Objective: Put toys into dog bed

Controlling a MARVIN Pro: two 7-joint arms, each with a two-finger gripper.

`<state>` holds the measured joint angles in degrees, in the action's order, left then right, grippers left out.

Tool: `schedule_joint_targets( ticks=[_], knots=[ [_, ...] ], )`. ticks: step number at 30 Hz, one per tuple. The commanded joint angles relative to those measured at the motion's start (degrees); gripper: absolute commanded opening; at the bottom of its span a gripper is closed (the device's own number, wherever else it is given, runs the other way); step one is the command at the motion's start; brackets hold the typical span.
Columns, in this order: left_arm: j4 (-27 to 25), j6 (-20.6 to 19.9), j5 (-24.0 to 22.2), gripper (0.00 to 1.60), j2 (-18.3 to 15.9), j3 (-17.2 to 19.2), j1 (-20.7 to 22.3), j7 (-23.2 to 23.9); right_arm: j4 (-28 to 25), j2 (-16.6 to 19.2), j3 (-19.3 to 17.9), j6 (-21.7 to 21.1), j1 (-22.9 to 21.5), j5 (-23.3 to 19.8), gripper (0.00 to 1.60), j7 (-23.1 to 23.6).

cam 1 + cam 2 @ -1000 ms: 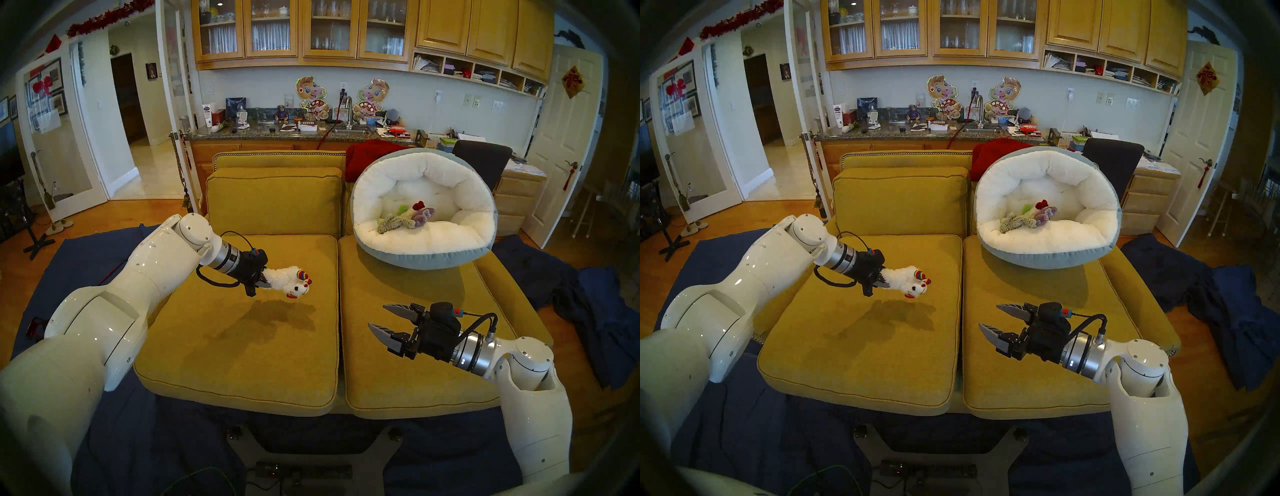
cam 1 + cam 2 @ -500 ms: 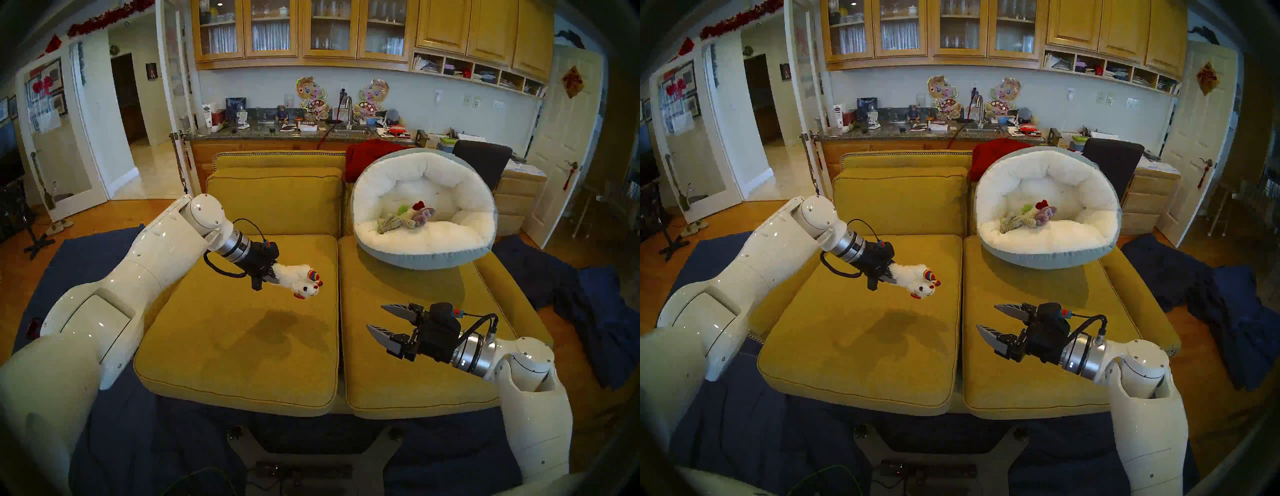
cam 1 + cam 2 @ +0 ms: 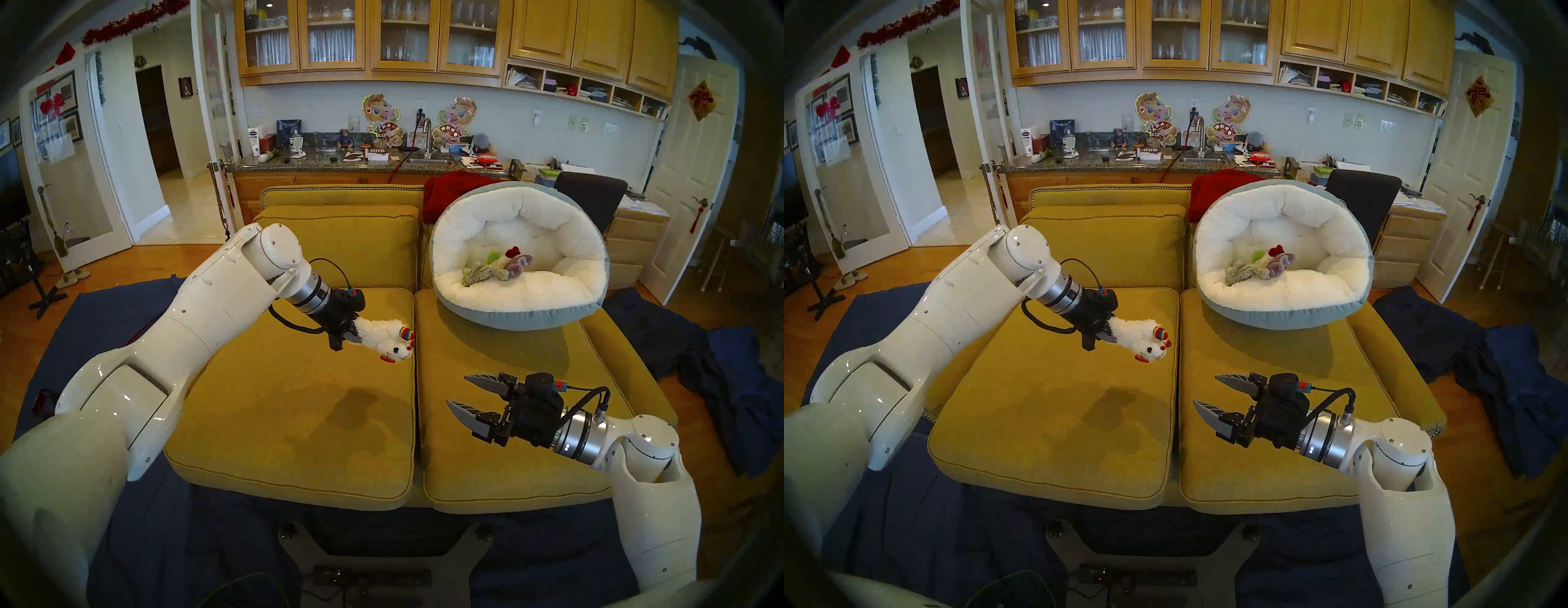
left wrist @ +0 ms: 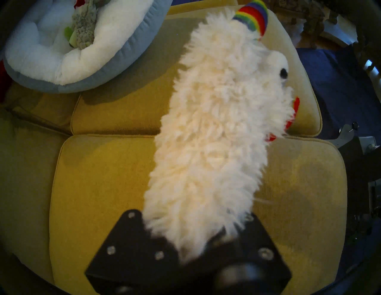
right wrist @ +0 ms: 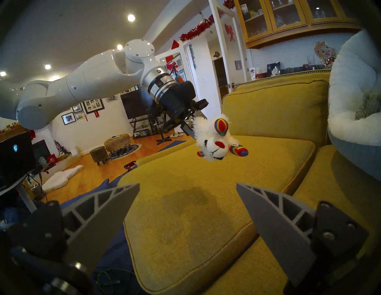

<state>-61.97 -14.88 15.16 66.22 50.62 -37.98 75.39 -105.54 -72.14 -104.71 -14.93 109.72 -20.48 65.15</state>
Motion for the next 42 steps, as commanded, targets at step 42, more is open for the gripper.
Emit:
schedule_joint_targets(
  ticks=[42],
  knots=[
    [-18.3, -11.8, 2.0, 0.00, 1.4, -1.6, -3.3, 0.9, -3.3, -2.5, -0.9, 1.5, 0.1, 1.6, 1.60, -2.5]
  ],
)
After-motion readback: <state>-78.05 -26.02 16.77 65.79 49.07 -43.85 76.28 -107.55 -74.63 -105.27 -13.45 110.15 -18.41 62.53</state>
